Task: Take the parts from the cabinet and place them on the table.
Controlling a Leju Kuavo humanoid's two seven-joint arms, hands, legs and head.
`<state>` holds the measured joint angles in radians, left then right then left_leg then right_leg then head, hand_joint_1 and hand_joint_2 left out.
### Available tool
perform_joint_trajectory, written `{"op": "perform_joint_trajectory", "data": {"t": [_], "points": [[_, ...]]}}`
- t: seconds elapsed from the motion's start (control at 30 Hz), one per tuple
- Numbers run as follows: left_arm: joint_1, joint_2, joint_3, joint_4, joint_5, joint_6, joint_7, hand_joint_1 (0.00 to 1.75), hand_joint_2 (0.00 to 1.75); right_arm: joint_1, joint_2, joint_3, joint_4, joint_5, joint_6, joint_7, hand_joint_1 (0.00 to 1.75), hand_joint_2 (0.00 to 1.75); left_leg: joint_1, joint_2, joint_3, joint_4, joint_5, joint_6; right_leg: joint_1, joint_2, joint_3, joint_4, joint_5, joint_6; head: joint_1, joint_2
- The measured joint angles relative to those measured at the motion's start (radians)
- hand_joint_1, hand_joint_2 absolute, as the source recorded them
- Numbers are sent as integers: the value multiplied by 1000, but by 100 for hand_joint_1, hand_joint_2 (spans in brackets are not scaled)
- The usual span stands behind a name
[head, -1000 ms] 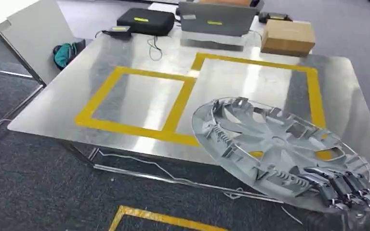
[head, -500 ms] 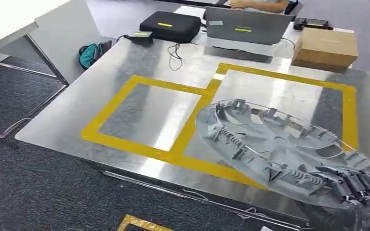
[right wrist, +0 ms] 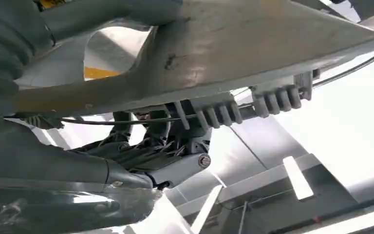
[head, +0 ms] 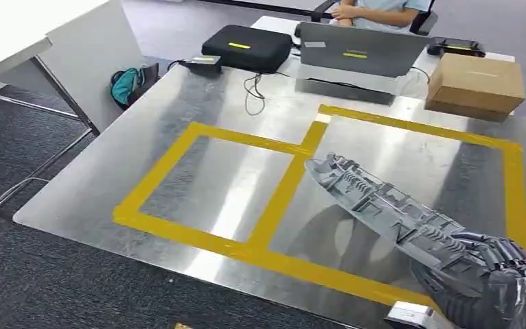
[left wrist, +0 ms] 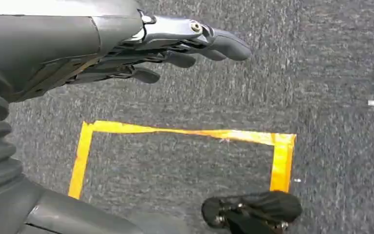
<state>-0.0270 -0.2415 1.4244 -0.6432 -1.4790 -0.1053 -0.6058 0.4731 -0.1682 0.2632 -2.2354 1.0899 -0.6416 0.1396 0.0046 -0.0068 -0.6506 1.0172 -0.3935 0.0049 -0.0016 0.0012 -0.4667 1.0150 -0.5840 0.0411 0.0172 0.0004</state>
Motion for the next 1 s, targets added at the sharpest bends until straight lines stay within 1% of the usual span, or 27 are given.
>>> {"op": "perform_joint_trajectory", "data": {"t": [0.03,0.07,0.1,0.13,0.17,0.2,0.23,0.27,0.3,0.33,0.37,0.4,0.43,0.47,0.53,0.57,0.6,0.63,0.67,0.73,0.77,0.87,0.93,1.0], "points": [[-1,1,0,-5,0,0,0,0,175,0,0,0,0,0,0,0,115,175,1,0,7,0,-6,9,0,0,-20,48,-27,8,2,0],[-2,0,0,-7,0,0,0,0,175,-1,-1,0,0,-1,0,0,115,175,2,0,11,0,-12,12,-3,0,-63,128,-67,12,1,0],[-3,-1,0,-7,0,0,0,0,175,-1,-1,0,1,-1,0,0,115,175,2,-1,16,0,-18,13,-4,0,-113,213,-102,14,1,0],[-2,-2,0,-7,0,0,0,0,175,-1,-2,0,1,-1,0,0,115,175,2,-2,21,0,-25,13,-4,0,-163,288,-122,16,0,0],[-1,-2,0,-7,0,0,0,0,175,-1,-3,-1,2,-1,0,0,115,175,3,-4,28,0,-31,13,-5,0,-194,318,-113,17,2,0],[-1,-3,0,-8,0,0,0,0,175,0,-4,-1,2,-1,0,0,115,175,4,-7,38,0,-38,10,-7,0,-200,297,-73,19,0,0],[-1,-4,0,-8,0,0,0,0,175,0,-4,-1,2,-1,0,0,115,175,6,-11,50,0,-46,7,-9,0,-184,233,-12,21,1,0],[-2,-5,0,-8,0,0,0,0,175,0,-4,-1,2,-1,0,0,115,175,9,-13,64,0,-54,3,-12,-1,-152,140,53,24,1,0],[-2,-5,0,-8,0,0,0,0,175,0,-5,-1,2,-1,0,0,115,175,11,-16,76,0,-62,-3,-16,0,-123,52,108,27,2,0],[-3,-5,0,-10,0,0,0,0,175,-1,-5,-1,4,-1,0,0,115,175,5,-18,81,1,-67,-10,-10,5,-113,38,95,32,2,0],[-4,-5,0,-11,0,0,0,0,175,-2,-5,-1,4,-1,0,0,115,175,5,-22,79,5,-70,-15,-12,8,-98,26,96,17,3,0],[-3,-5,0,-13,0,0,0,0,175,-1,-6,-1,4,-1,0,0,115,175,3,-21,79,4,-72,-11,-14,8,-102,21,103,16,0,0],[-2,-5,0,-14,0,0,0,0,175,-1,-6,-1,4,-1,0,0,115,175,3,-21,78,2,-62,6,-14,9,-103,22,103,16,-2,0],[-2,-5,0,-15,0,0,0,0,175,0,-6,-1,4,-1,0,0,115,175,2,-21,80,-2,-61,11,-13,11,-103,21,103,15,-2,0],[-2,-5,0,-15,0,0,0,0,175,-1,-6,-2,5,-1,0,0,115,175,2,-20,85,-11,-61,11,-12,12,-104,21,101,12,-3,0],[-3,-5,0,-15,0,0,0,0,175,-1,-6,-2,4,-1,0,0,115,175,2,-20,86,-14,-60,11,-10,11,-104,21,100,8,-2,0],[-3,-6,0,-15,0,0,0,0,175,-1,-6,-2,4,-1,0,0,115,175,3,-20,86,-16,-59,9,-9,11,-104,22,99,4,-3,0],[-3,-6,0,-15,0,0,0,0,175,-2,-6,-2,4,-1,0,0,115,175,4,-20,87,-19,-59,8,-8,11,-104,22,99,3,-2,0],[-3,-6,0,-15,0,0,0,0,175,-1,-6,-2,4,-1,0,0,115,175,5,-20,87,-22,-57,1,-7,11,-104,22,99,0,-2,0],[-3,-6,0,-15,0,0,0,0,175,-1,-6,-2,4,-2,0,0,115,175,6,-20,89,-27,-56,-20,-7,10,-106,22,99,-2,-2,0],[-3,-6,0,-15,0,0,0,0,175,-1,-6,-2,4,-8,0,0,115,175,6,-20,88,-29,-56,-25,-7,10,-107,22,99,-4,-2,0],[-2,-6,0,-15,0,-5,0,0,175,0,-6,-16,4,-63,12,-3,115,175,6,-20,88,-29,-55,-28,-7,10,-106,22,100,-5,-2,0],[-2,-5,0,-15,0,-8,-1,0,175,1,-6,-40,4,-135,51,-20,115,175,6,-20,88,-29,-54,-29,-7,10,-106,22,100,-5,-2,0],[-2,-5,0,-16,0,-10,-2,0,175,3,-6,-72,6,-216,117,-25,115,175,5,-20,88,-29,-54,-30,-8,10,-105,21,102,-6,-2,0]]}}
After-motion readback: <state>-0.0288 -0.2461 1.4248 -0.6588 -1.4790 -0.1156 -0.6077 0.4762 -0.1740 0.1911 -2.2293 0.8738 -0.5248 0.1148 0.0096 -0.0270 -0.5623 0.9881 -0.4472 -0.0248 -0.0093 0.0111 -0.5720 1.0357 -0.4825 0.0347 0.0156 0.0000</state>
